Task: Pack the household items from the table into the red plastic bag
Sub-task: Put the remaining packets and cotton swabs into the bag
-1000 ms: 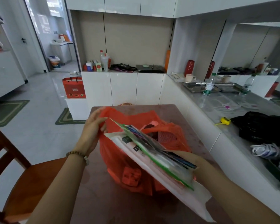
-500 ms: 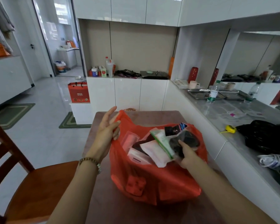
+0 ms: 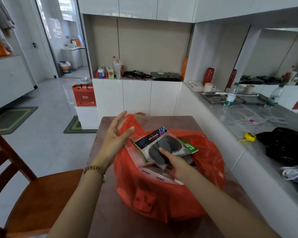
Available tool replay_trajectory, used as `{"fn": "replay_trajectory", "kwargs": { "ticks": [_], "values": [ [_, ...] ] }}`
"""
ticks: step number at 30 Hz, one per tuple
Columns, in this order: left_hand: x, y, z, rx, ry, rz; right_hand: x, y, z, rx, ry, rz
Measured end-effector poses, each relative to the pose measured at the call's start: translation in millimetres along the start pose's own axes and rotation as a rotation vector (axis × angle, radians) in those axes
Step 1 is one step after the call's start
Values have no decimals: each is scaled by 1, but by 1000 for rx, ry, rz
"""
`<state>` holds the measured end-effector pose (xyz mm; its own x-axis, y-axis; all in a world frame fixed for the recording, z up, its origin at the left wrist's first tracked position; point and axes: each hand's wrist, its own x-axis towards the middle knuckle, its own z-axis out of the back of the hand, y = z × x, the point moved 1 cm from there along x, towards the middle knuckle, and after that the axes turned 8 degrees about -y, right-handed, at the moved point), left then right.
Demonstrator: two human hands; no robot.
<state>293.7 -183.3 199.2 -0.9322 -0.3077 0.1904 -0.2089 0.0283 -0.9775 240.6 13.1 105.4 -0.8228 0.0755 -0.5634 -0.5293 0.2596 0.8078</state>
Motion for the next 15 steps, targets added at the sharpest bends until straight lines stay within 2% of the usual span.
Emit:
{"fn": "replay_trajectory", "kwargs": {
  "ticks": [6, 9, 11, 13, 15],
  "values": [
    [26, -2, 5, 210, -139, -94, -5, 30, 31, -318, -189, 219],
    [49, -3, 7, 427, -235, -183, -4, 53, 43, -443, -163, 332],
    [66, -9, 3, 479, -289, -250, -1, 73, 47, -457, -102, 447],
    [84, -18, -11, 482, -260, -292, 9, 98, 51, -444, -80, 568],
    [105, -26, -34, 533, -126, -284, 26, 125, 55, -465, -65, 673]
  ]
}}
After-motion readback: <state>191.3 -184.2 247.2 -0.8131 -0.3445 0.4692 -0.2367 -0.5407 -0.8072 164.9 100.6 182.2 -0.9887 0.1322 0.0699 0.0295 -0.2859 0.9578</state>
